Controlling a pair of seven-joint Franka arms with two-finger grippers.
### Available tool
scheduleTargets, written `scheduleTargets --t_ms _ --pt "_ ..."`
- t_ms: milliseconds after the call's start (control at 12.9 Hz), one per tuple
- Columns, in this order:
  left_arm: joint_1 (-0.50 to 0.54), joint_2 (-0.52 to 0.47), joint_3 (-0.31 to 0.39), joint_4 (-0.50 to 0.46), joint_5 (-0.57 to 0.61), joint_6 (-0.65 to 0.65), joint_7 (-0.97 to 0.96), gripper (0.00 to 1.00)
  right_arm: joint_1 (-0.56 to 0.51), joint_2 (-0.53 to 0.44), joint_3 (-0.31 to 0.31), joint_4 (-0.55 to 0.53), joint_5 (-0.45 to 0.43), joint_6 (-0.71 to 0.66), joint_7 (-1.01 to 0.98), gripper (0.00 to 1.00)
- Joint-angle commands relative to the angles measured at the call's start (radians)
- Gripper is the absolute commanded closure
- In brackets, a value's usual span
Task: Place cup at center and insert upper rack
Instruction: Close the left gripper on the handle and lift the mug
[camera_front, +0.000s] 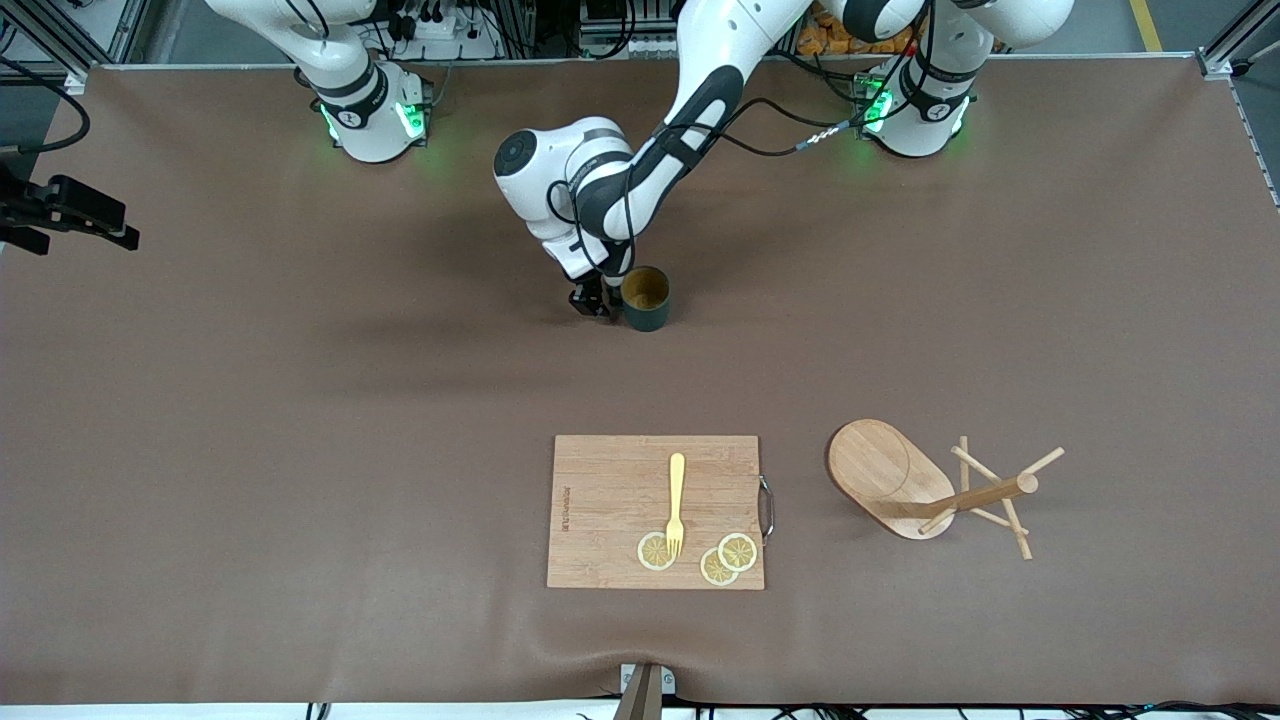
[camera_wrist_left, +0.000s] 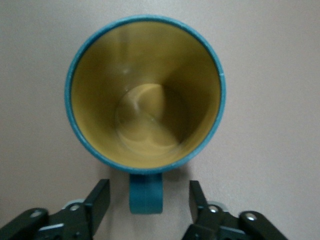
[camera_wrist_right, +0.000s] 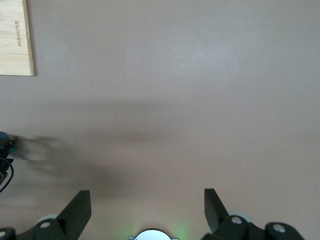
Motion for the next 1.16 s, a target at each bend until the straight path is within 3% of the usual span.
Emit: scheduleTargets --t_ms 0,466,776,1087 --pt "0.001 0.016 0.005 0.031 -0.023 -0.024 -0.002 0.46 0.011 -0.005 -0.002 0.007 -0.009 -0.006 0.009 0.0" --pt "0.001 0.01 0.005 0.031 -0.025 -0.026 -0.001 0.6 0.01 -0.005 -0.004 0.007 -0.009 -0.009 0.007 0.0" --pt "0.001 0.008 0.005 0.029 -0.025 -0.026 -0.001 0.99 0.008 -0.005 -0.004 0.006 -0.009 -0.009 0.007 0.0" --pt "0.002 0.001 0.003 0.031 -0.025 -0.026 -0.001 1.0 0.01 -0.003 -0.004 0.006 -0.009 -0.009 0.007 0.0"
